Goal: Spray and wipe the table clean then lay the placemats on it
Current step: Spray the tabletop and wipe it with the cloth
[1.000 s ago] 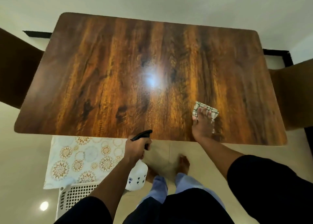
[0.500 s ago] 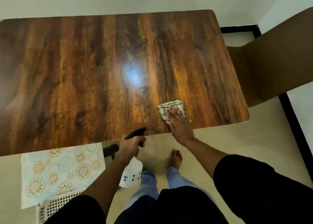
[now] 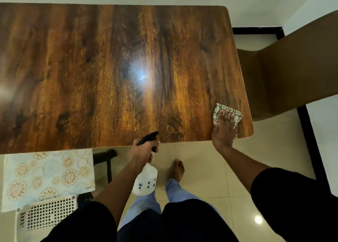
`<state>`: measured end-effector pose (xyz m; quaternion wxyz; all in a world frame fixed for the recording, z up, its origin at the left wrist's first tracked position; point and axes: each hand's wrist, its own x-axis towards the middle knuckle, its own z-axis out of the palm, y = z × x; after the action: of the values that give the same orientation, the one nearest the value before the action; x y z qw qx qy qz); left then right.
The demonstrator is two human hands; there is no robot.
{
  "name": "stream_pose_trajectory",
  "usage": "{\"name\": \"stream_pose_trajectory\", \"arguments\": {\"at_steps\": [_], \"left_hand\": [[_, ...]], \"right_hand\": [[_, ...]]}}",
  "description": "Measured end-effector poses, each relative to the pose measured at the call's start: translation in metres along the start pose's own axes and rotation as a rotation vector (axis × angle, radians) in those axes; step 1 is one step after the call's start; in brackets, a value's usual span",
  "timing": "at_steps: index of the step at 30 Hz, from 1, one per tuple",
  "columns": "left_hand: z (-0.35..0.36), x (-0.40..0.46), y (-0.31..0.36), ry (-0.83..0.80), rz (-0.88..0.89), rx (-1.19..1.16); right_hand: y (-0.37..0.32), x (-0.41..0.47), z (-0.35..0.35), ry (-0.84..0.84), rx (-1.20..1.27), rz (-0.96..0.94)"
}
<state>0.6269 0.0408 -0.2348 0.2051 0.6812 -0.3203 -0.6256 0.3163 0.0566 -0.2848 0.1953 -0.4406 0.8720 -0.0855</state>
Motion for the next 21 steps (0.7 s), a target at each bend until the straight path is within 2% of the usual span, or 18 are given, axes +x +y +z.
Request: {"name": "stream_pose_trajectory", "arguments": {"at_steps": [4,10,14,18,21], "left_hand": [[-0.001,-0.004,0.000,0.044,0.033,-0.045],[-0.021,-0.011,0.007,0.122,0.073,-0.131],[-0.047,-0.009,0.008,0.183,0.052,-0.145],[-0.070,-0.005,0.006,0.193,0.067,-0.155],[-0.087,0.000,0.009,0.184,0.059,-0.190]], "right_hand": [[-0.050,-0.016,0.022,-0.055,-0.002,-0.200],[-0.143,-0.066,0.071,-0.218,-0.093,-0.637],[-0.164,-0.091,0.089,-0.299,-0.145,-0.959],[-0.163,-0.078,0.081,-0.290,-0.171,-1.030],[-0.170,-0.053,0.074,-0.249,-0.176,-0.882]]}}
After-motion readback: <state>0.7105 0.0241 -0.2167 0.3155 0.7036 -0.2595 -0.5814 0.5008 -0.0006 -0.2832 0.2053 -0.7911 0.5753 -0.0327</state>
